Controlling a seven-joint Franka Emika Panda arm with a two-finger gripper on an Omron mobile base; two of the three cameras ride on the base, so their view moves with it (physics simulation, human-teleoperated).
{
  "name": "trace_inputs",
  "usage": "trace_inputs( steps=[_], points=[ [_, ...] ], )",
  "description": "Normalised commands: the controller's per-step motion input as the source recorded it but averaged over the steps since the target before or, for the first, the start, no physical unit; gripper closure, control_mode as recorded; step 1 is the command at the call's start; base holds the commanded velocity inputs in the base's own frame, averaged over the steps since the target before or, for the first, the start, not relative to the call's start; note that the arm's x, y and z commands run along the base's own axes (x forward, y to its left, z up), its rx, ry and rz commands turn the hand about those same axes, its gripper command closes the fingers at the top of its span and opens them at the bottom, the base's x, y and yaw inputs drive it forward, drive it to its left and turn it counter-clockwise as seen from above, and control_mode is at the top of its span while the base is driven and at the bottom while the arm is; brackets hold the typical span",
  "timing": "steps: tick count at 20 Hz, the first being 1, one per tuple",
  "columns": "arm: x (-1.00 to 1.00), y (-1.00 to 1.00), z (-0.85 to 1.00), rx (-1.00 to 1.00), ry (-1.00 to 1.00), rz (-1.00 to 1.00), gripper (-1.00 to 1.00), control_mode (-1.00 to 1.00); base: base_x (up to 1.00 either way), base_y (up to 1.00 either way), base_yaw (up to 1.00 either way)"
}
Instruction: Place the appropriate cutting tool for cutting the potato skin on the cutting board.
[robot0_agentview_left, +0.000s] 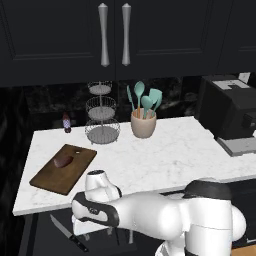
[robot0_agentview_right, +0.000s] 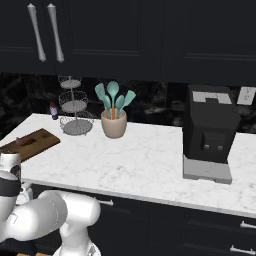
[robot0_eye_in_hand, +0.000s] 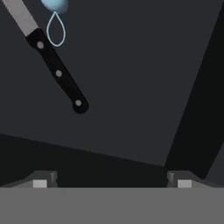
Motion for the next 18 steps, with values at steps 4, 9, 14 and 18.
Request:
trace_inputs(
  steps=[4,9,14,18],
  points=[
    [0.00,0.01,-0.16,0.00,0.14,-0.15,-1.00,-1.00,0.00,0.00,0.00],
    [0.00,0.06,-0.22,-0.04,0.11,-0.12,-1.00,-1.00,0.00,0.00,0.00],
    [-0.15,0.03,-0.22,-0.06,0.02,-0.12,-1.00,-1.00,0.00,0.00,0.00],
    [-0.45,0.00,-0.27,-0.06,0.04,-0.14,-1.00,-1.00,0.00,0.00,0.00]
  ],
)
